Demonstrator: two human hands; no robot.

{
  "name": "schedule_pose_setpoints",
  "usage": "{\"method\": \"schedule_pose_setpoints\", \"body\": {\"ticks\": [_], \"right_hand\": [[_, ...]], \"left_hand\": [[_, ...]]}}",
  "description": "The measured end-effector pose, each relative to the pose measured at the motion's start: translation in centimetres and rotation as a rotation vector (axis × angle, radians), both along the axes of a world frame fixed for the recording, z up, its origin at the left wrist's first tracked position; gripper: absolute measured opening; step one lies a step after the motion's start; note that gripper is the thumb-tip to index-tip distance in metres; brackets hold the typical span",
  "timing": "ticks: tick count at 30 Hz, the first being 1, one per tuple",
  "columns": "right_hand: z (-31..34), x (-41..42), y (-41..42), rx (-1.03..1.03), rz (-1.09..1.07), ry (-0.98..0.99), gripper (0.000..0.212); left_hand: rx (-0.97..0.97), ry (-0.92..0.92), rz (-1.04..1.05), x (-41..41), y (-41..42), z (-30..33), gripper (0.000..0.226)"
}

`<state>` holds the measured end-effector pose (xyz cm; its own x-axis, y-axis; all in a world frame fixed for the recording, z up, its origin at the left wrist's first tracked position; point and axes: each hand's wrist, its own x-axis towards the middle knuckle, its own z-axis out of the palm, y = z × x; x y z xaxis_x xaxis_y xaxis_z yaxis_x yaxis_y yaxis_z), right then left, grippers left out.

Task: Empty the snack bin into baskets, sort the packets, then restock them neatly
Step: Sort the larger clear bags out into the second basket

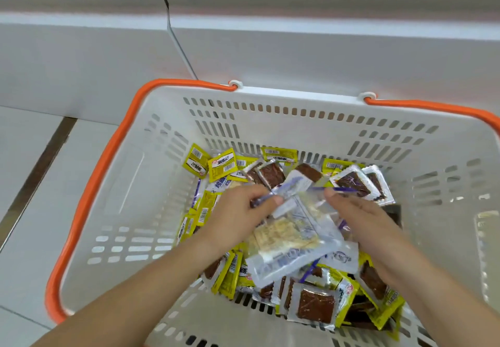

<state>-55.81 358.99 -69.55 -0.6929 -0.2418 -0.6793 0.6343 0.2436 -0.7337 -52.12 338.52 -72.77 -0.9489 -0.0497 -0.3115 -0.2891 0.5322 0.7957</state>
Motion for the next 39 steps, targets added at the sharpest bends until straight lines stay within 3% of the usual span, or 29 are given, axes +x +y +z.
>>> {"method": "schedule_pose_setpoints", "body": {"ticks": [4,7,9,11,13,16,17,19,20,24,27,30,33,36,39], "right_hand": [[-0.7,0.7,-0.8,0.118,0.179,0.047,0.046],[-1.2,0.7,-0.8,0.181,0.179,0.064,0.053],[-1.4,0.7,-0.7,0.163,0.156,0.064,0.058],[-1.3,0.6,-0.7,0.153,0.128,0.059,0.050],[-1.5,0.6,-0.6,0.148,0.125,0.036,0.043],[-1.7,0.5,-0.5,0.138,0.138,0.042,0.047],[-1.7,0.5,-0.4,0.119,0.135,0.036,0.045],[-1.7,0.5,-0.4,0.095,0.118,0.034,0.042],[-1.7,0.5,-0.3,0.092,0.108,0.041,0.040],[-1.3,0.0,-0.2,0.083,0.025,0.084,0.017],[-1.0,-0.6,0.2,0.074,-0.083,0.116,0.019],[-0.7,-1.1,0.9,0.084,-0.193,0.107,0.023],[-0.6,-1.2,1.2,0.063,-0.231,0.086,0.043],[0.4,-1.0,1.3,0.003,-0.234,0.102,0.024],[2.5,-0.4,2.6,0.014,-0.241,0.152,0.044]], "left_hand": [[-0.092,0.009,-0.040,0.5,1.1,-0.5,0.035],[-0.222,0.016,0.189,-0.7,-1.6,-1.3,0.024],[-0.366,-0.119,0.315,-1.6,-4.8,-2.5,0.020],[-0.437,-0.338,0.319,-1.4,-7.3,-3.8,0.025],[-0.329,-0.466,0.320,-1.1,-8.0,-4.6,0.030],[-0.120,-0.434,0.419,-1.7,-7.0,-4.9,0.046],[-0.088,-0.417,0.428,-2.0,-6.6,-5.0,0.044],[-0.026,-0.367,0.422,-2.5,-6.0,-4.8,0.017],[0.017,-0.339,0.428,-2.5,-5.9,-4.6,0.026],[0.091,-0.128,0.348,-2.1,-5.1,-3.0,0.022],[0.118,0.080,0.346,-2.5,-4.1,-0.3,0.009],[0.268,0.209,0.475,-3.0,-4.5,2.6,0.015],[0.435,0.168,0.526,-3.0,-5.6,4.1,0.009],[0.637,0.039,0.437,-2.6,-5.9,5.0,0.017],[0.581,-0.058,0.333,-2.2,-3.4,6.3,0.020]]}}
